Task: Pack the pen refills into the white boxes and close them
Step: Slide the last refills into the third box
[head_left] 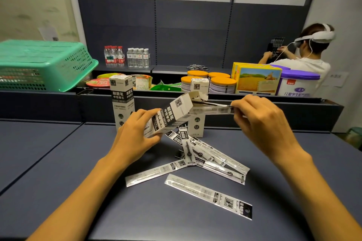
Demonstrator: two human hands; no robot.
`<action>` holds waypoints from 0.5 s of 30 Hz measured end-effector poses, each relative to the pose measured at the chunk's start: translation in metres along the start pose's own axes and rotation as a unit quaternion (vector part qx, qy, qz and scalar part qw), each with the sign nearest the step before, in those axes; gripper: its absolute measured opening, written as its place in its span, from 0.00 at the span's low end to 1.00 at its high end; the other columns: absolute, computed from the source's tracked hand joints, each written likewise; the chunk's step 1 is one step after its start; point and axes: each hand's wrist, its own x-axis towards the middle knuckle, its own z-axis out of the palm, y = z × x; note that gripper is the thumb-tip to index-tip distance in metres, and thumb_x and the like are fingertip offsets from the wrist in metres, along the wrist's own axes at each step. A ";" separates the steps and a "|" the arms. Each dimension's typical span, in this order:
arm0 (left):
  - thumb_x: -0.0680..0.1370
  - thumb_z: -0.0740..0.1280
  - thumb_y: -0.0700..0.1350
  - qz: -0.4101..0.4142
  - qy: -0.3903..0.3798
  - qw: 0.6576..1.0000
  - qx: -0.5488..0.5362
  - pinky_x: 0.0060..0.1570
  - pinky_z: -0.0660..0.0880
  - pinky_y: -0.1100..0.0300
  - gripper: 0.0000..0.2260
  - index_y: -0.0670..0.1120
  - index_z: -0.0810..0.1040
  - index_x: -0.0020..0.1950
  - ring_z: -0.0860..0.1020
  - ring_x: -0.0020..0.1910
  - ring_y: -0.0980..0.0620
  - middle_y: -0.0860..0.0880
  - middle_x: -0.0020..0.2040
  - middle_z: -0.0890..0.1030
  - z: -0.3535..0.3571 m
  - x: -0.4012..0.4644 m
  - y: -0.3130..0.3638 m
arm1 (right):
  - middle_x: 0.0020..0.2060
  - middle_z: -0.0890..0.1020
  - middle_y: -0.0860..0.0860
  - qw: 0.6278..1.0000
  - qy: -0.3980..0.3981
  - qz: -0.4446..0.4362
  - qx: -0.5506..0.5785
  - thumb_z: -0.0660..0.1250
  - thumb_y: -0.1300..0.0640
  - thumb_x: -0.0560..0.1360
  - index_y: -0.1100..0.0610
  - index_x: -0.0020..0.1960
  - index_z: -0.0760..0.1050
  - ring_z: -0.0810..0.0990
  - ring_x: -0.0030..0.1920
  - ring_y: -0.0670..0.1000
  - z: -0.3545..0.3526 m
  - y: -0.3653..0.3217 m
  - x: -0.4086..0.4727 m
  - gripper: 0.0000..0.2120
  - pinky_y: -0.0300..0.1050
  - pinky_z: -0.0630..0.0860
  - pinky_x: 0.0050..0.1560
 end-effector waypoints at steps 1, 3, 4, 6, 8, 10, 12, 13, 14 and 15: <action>0.71 0.75 0.50 0.000 0.000 1.000 0.002 0.46 0.75 0.58 0.30 0.55 0.69 0.71 0.71 0.54 0.56 0.53 0.58 0.75 0.000 0.000 0.001 | 0.40 0.82 0.59 1.000 -0.008 -0.025 -0.006 0.65 0.61 0.75 0.63 0.50 0.80 0.80 0.36 0.57 0.001 0.000 0.001 0.08 0.51 0.79 0.34; 0.71 0.75 0.50 0.001 0.001 1.000 0.004 0.45 0.74 0.58 0.30 0.55 0.69 0.71 0.71 0.53 0.57 0.54 0.58 0.75 0.000 0.000 0.001 | 0.40 0.81 0.58 0.998 -0.023 -0.052 -0.003 0.64 0.60 0.76 0.62 0.50 0.79 0.79 0.36 0.56 0.004 -0.001 0.003 0.08 0.49 0.78 0.33; 0.71 0.75 0.50 0.000 0.001 1.000 0.004 0.45 0.74 0.59 0.30 0.55 0.69 0.71 0.71 0.53 0.57 0.54 0.57 0.75 0.000 0.000 0.001 | 0.41 0.81 0.57 0.998 -0.029 -0.056 -0.001 0.63 0.60 0.76 0.61 0.51 0.79 0.79 0.36 0.56 0.004 -0.001 0.004 0.08 0.49 0.77 0.33; 0.71 0.75 0.49 -0.002 0.003 1.000 0.005 0.44 0.73 0.59 0.30 0.55 0.69 0.71 0.71 0.53 0.56 0.54 0.57 0.75 -0.001 0.000 0.000 | 0.41 0.81 0.57 0.998 -0.037 -0.058 -0.006 0.64 0.60 0.76 0.61 0.52 0.79 0.79 0.37 0.56 0.005 -0.001 0.006 0.08 0.48 0.77 0.35; 0.71 0.75 0.49 -0.003 0.003 1.000 0.004 0.45 0.74 0.58 0.30 0.55 0.69 0.71 0.71 0.54 0.56 0.54 0.58 0.75 -0.001 0.000 0.000 | 0.42 0.81 0.57 0.997 -0.040 -0.059 -0.012 0.64 0.60 0.76 0.60 0.53 0.79 0.80 0.38 0.56 0.006 0.000 0.008 0.09 0.48 0.76 0.37; 0.71 0.75 0.50 0.001 -0.002 1.000 0.005 0.45 0.76 0.57 0.30 0.55 0.69 0.71 0.71 0.54 0.56 0.54 0.58 0.75 0.000 0.000 0.001 | 0.42 0.81 0.56 0.997 -0.043 -0.058 -0.015 0.64 0.60 0.76 0.59 0.54 0.79 0.80 0.38 0.56 0.007 -0.002 0.011 0.08 0.47 0.75 0.37; 0.71 0.75 0.51 0.009 -0.007 1.000 0.009 0.45 0.76 0.57 0.30 0.56 0.68 0.71 0.71 0.54 0.56 0.54 0.58 0.75 0.000 -0.001 0.003 | 0.42 0.80 0.55 0.997 -0.047 -0.057 -0.018 0.67 0.60 0.76 0.58 0.54 0.79 0.78 0.38 0.54 0.011 -0.008 0.016 0.08 0.45 0.72 0.37; 0.71 0.75 0.51 0.012 -0.010 1.000 0.010 0.45 0.77 0.56 0.30 0.56 0.68 0.71 0.71 0.54 0.56 0.54 0.58 0.75 0.000 -0.001 0.003 | 0.42 0.80 0.55 0.997 -0.051 -0.058 -0.015 0.68 0.60 0.76 0.58 0.55 0.79 0.77 0.37 0.53 0.014 -0.013 0.018 0.08 0.45 0.71 0.36; 0.71 0.75 0.51 0.014 -0.012 1.000 0.010 0.45 0.77 0.56 0.31 0.56 0.68 0.71 0.71 0.54 0.56 0.54 0.58 0.75 0.000 -0.001 0.004 | 0.42 0.80 0.55 0.997 -0.056 -0.059 -0.007 0.69 0.60 0.75 0.57 0.55 0.79 0.76 0.36 0.52 0.018 -0.018 0.019 0.09 0.44 0.70 0.34; 0.71 0.75 0.51 0.015 -0.013 1.000 0.009 0.45 0.77 0.56 0.31 0.56 0.68 0.71 0.71 0.54 0.57 0.54 0.58 0.75 0.000 -0.001 0.004 | 0.42 0.80 0.54 0.996 -0.059 -0.059 0.008 0.70 0.59 0.75 0.56 0.56 0.79 0.76 0.36 0.52 0.022 -0.023 0.020 0.10 0.44 0.71 0.33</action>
